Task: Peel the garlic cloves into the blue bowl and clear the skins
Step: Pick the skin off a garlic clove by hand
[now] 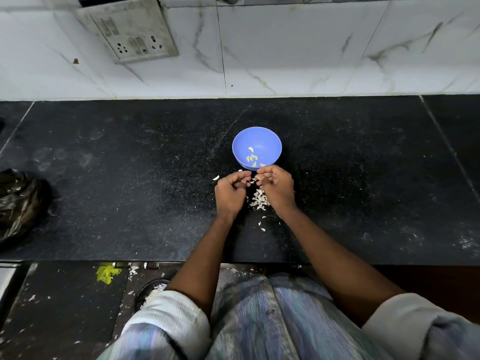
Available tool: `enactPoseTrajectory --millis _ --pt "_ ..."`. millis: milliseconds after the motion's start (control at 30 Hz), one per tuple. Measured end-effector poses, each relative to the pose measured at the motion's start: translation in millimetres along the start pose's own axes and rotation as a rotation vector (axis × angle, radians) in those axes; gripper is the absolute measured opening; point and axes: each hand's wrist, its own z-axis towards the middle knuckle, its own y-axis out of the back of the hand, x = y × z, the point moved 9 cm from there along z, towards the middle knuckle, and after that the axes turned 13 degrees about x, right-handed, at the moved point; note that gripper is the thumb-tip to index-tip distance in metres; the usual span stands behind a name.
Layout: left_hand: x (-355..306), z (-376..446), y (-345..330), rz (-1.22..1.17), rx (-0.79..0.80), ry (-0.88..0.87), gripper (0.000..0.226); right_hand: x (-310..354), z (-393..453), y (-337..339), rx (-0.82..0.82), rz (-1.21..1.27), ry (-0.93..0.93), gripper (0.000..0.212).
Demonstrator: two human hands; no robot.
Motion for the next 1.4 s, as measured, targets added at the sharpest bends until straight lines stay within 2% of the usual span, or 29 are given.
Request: enactPoseTrajectory --millis 67,200,400,567,733,867,1033,1133,1400 --pt "-1.2 -1.8 -1.5 -0.009 0.009 -0.005 0.017 -2.9 -1.8 -7.1 0.073 0.121 -0.028 0.019" --pt "-9.2 -7.2 1.4 0.037 -0.049 -0.04 0.009 -4.5 -6.4 -12.5 0.119 0.257 -0.073 0.019" --pt "-18.8 -10.1 0.7 0.05 -0.071 -0.065 0.02 -14.2 -10.7 -21.9 0.207 0.334 -0.214 0.013" --pt "-19.0 -9.0 2.9 0.054 -0.076 -0.069 0.025 -9.8 -11.0 -18.6 0.163 0.333 -0.182 0.015" --pt "-0.2 -4.6 -1.7 -0.176 -0.006 0.035 0.022 -9.6 -9.7 -12.0 0.12 0.304 -0.23 0.011" --pt "-3.2 -4.8 -0.6 -0.134 -0.016 0.015 0.009 -8.1 -8.3 -10.1 0.119 0.307 -0.223 0.011" --pt "-9.3 -4.5 2.5 -0.053 -0.062 0.003 0.006 -7.1 -7.3 -12.3 0.135 0.299 -0.187 0.013" --pt "-4.9 -3.8 3.0 -0.078 -0.07 0.047 0.005 -7.3 -7.7 -11.7 0.135 0.264 -0.169 0.014" --pt "-1.1 -3.9 -4.9 -0.224 0.029 0.107 0.009 -4.8 -5.0 -3.7 0.103 0.186 -0.125 0.012"
